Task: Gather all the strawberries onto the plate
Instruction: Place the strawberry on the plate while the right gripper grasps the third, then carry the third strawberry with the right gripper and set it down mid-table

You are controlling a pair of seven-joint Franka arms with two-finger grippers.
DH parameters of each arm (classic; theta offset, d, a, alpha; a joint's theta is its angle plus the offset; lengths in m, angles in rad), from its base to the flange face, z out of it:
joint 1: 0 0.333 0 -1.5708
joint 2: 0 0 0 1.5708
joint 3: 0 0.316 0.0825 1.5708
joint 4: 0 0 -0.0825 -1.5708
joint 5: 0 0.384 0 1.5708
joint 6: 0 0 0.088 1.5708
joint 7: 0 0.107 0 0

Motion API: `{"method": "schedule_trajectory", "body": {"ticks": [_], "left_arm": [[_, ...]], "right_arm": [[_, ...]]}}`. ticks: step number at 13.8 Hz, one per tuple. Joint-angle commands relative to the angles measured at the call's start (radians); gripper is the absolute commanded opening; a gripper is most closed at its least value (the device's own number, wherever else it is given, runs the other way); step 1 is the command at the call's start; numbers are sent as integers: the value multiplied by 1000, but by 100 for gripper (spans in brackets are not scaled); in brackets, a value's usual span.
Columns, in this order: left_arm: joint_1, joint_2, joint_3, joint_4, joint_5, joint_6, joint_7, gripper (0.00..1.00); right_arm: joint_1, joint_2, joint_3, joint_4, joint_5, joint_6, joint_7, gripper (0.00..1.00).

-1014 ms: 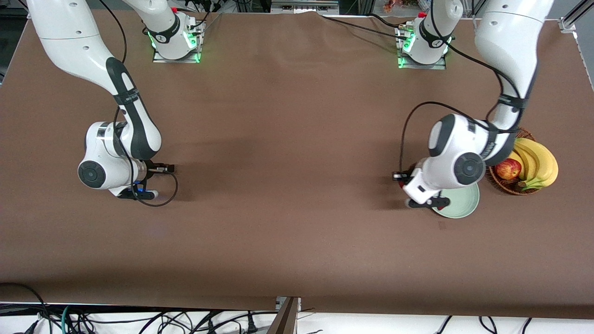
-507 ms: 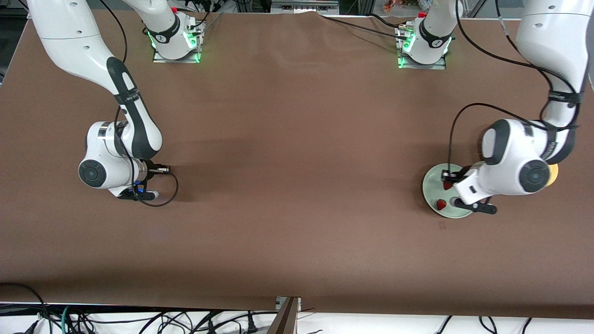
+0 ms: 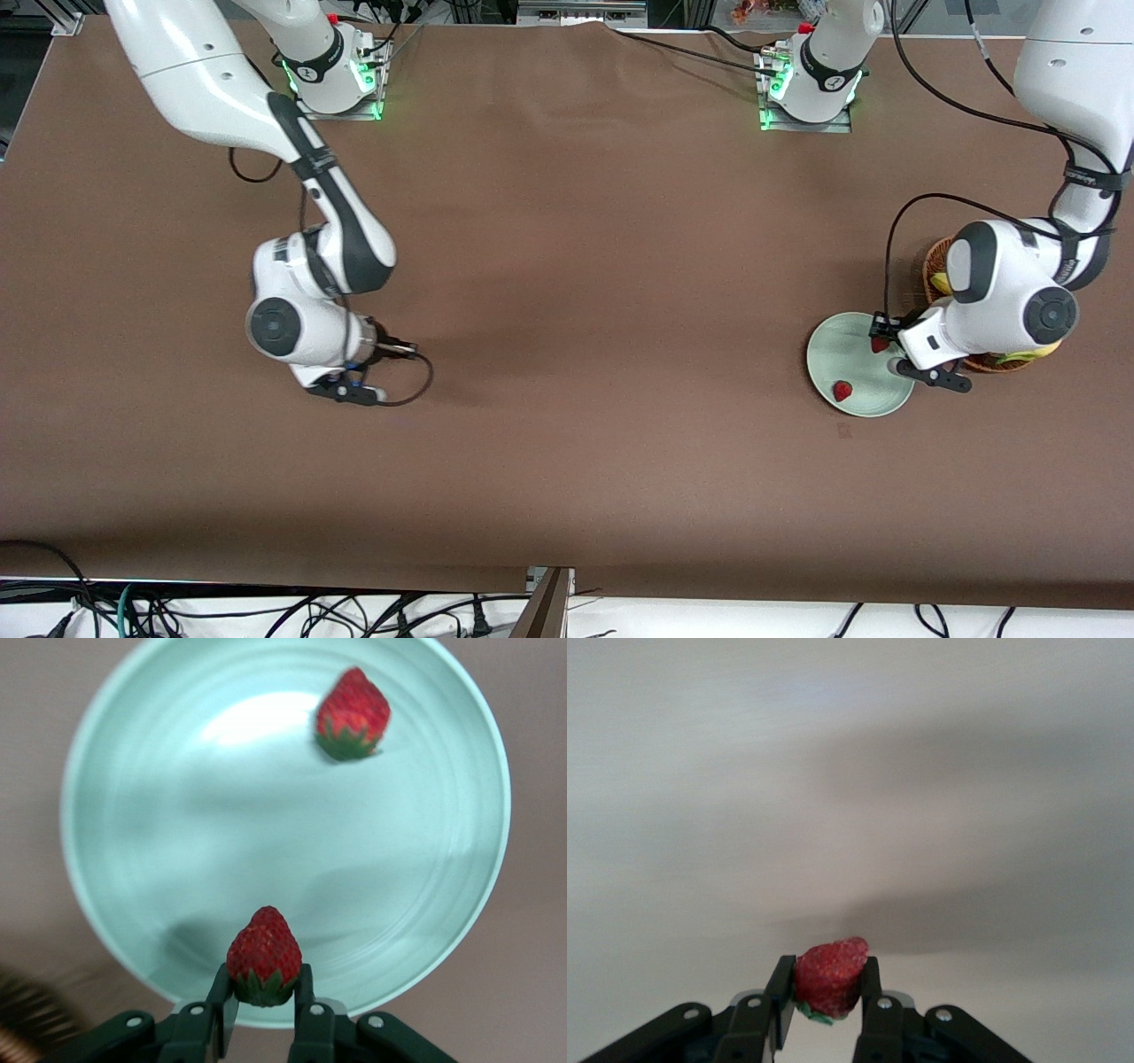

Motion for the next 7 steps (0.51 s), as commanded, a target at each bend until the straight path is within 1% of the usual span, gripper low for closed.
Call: {"method": "schedule_trajectory", "body": {"ticks": [1, 2, 4, 6, 7], "left_arm": [[5, -55, -10, -51, -14, 19, -2, 48], [2, -55, -10, -48, -14, 19, -2, 99], [2, -64, -10, -43, -14, 13, -5, 100], [2, -79, -12, -20, -17, -31, -5, 100], [0, -87, -12, 9, -41, -77, -9, 100]], "right_arm": [[56, 103, 55, 152, -5, 30, 200, 0], [98, 130, 57, 180, -5, 74, 281, 0], [187, 186, 57, 238, -7, 191, 424, 0], [252, 229, 57, 298, -7, 246, 498, 0], [283, 245, 57, 328, -7, 262, 524, 0]]}}
